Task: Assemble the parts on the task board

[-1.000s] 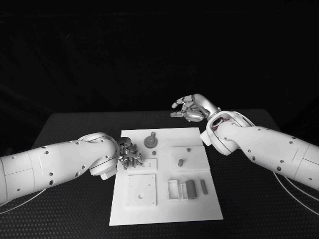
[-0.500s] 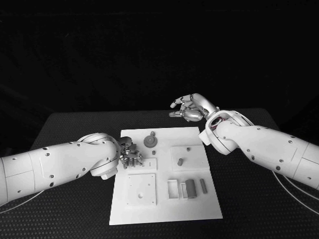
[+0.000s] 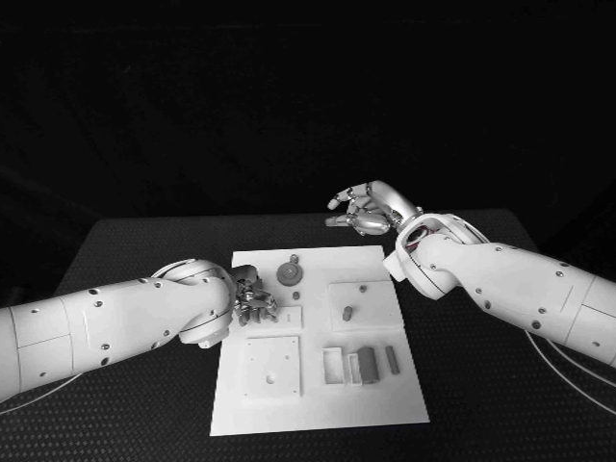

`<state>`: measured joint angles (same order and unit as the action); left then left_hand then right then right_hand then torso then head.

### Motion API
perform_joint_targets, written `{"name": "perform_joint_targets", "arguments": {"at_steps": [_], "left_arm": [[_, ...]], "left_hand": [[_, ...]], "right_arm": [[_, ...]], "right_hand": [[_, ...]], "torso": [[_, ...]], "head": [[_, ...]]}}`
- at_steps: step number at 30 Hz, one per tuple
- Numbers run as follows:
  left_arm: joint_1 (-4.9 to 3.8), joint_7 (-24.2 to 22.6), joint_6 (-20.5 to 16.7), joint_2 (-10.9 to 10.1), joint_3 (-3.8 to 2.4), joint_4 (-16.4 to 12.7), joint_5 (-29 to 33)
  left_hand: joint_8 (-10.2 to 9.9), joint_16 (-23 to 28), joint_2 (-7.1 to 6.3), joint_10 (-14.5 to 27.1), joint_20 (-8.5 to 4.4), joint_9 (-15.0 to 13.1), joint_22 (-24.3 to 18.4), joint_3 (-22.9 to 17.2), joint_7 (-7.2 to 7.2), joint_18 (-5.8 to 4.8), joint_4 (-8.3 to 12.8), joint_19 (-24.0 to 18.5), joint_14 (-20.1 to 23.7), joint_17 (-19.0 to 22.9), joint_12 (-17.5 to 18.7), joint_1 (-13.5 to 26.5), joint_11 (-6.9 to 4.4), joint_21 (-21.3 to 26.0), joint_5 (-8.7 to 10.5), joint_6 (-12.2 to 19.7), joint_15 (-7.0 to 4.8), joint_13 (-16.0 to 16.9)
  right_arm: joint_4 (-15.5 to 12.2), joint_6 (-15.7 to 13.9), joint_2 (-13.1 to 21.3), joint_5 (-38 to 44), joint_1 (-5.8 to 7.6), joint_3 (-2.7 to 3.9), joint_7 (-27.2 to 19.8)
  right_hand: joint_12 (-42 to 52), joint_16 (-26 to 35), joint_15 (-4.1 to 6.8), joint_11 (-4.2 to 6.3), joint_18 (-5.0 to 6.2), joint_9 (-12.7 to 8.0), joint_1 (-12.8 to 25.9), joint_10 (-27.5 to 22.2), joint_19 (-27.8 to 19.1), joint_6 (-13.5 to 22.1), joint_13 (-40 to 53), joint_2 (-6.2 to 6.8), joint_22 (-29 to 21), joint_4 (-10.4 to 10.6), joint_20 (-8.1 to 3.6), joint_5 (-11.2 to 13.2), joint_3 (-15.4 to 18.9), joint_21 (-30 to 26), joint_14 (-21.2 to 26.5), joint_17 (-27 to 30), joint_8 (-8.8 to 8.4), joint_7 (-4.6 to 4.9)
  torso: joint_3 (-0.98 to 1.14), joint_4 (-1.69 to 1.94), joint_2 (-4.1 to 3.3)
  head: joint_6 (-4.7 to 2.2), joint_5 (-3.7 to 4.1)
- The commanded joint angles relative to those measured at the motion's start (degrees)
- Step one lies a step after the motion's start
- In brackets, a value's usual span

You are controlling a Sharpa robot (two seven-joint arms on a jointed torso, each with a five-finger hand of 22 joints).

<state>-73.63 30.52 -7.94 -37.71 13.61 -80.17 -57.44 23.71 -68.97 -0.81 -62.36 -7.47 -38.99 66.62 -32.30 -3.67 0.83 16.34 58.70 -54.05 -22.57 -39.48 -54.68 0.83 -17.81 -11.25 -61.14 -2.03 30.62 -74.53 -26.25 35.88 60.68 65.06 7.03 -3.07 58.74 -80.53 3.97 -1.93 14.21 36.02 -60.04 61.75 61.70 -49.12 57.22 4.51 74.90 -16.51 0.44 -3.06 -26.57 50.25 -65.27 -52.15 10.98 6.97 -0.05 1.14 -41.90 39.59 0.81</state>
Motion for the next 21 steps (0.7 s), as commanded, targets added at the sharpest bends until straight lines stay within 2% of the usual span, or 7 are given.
{"name": "perform_joint_targets", "arguments": {"at_steps": [1,10,21], "left_arm": [[0.07,0.28,-0.32,0.22,-0.01,-0.05,-0.91],[0.1,0.61,-1.09,0.59,-0.01,0.04,-0.96],[0.14,0.44,1.58,0.75,-0.01,0.1,-0.52]], "left_hand": [[0.31,-0.26,0.9,-0.35,-0.25,-2.45,0.09,0.23,0.29,-0.83,-0.24,0.25,-0.1,0.1,-0.26,-1.09,-0.13,-0.31,0.27,-0.59,-0.21,-0.11],[0.4,-0.53,0.99,-0.44,-0.33,-2.56,0.27,0.23,0.37,-0.83,-0.3,0.35,-0.16,0.14,-0.53,-1.01,-0.21,-0.39,0.31,-0.72,-0.29,-0.18],[0.59,-1.23,0.75,-0.55,-0.56,-2.85,0.78,0.36,0.51,-0.83,-0.32,0.65,-0.33,0.23,-1.13,-0.76,-0.39,-0.68,0.62,-0.94,-0.54,-0.4]], "right_arm": [[-0.11,0.74,-0.01,0.04,0.01,0.03,-0.12],[-0.14,0.79,-0.01,0.04,0.01,0.03,-0.11],[-0.1,1.01,-0.02,0.04,0.01,0.03,-0.05]], "right_hand": [[0.37,0.0,-0.05,-0.35,0.79,-0.05,-0.02,0.02,-0.08,1.31,-0.07,-0.4,0.42,-0.11,-0.12,0.18,0.32,-0.38,-0.2,0.08,-0.23,1.87],[0.38,0.0,-0.06,-0.36,0.79,-0.05,0.02,0.01,-0.09,1.31,-0.09,-0.42,0.42,-0.09,-0.1,0.18,0.39,-0.4,-0.19,0.09,-0.24,1.87],[0.39,0.0,-0.07,-0.37,0.79,-0.05,0.08,0.0,-0.09,1.31,-0.11,-0.46,0.41,-0.07,-0.09,0.18,0.45,-0.43,-0.18,0.11,-0.26,1.88]], "torso": [[0.01,0.01,-0.02],[-0.02,0.05,-0.02],[-0.01,0.02,-0.01]], "head": [[0.07,0.08],[0.04,0.2],[0.16,0.32]]}}
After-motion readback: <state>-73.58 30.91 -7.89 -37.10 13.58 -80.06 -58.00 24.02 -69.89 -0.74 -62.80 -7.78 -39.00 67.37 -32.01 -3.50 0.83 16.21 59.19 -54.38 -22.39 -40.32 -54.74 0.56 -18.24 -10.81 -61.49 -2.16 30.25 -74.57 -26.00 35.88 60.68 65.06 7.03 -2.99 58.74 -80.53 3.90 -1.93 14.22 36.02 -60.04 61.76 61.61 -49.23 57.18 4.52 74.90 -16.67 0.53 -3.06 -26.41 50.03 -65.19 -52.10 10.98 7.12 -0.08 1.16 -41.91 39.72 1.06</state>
